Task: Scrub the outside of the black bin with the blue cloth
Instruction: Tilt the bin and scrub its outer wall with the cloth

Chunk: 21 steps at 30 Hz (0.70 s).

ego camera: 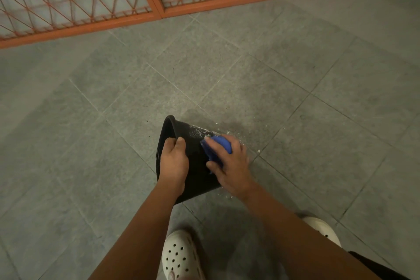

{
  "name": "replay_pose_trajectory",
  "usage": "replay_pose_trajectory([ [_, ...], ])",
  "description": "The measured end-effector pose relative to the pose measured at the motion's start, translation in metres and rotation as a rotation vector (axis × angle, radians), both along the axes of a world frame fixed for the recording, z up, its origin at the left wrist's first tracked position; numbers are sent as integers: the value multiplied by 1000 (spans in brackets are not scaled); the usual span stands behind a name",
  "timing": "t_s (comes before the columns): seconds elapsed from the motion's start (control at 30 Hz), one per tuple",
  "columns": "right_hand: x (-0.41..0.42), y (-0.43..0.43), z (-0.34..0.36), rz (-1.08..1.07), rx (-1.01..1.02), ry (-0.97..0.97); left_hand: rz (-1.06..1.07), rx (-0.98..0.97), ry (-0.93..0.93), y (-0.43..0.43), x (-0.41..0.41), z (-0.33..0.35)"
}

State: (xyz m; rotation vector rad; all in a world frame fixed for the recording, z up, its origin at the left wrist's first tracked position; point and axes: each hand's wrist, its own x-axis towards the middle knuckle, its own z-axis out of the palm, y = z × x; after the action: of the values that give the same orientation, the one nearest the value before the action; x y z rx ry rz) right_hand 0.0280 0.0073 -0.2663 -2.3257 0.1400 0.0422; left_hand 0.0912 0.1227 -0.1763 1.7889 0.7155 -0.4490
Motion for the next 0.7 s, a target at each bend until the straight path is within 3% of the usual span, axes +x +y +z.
replay_pose_trajectory([
  [0.17,4,1,-2,-69,281,-117,-40,71,-85,4,0,-4],
  [0.37,-6,6,-16,-186,232,-233,-83,115,-169,5,-11,-14],
  [0.53,2,23,-2,-106,202,-282,-184,152,-231,5,-15,-12],
  [0.7,19,8,-8,-174,75,-174,-180,128,-232,5,-21,-10],
])
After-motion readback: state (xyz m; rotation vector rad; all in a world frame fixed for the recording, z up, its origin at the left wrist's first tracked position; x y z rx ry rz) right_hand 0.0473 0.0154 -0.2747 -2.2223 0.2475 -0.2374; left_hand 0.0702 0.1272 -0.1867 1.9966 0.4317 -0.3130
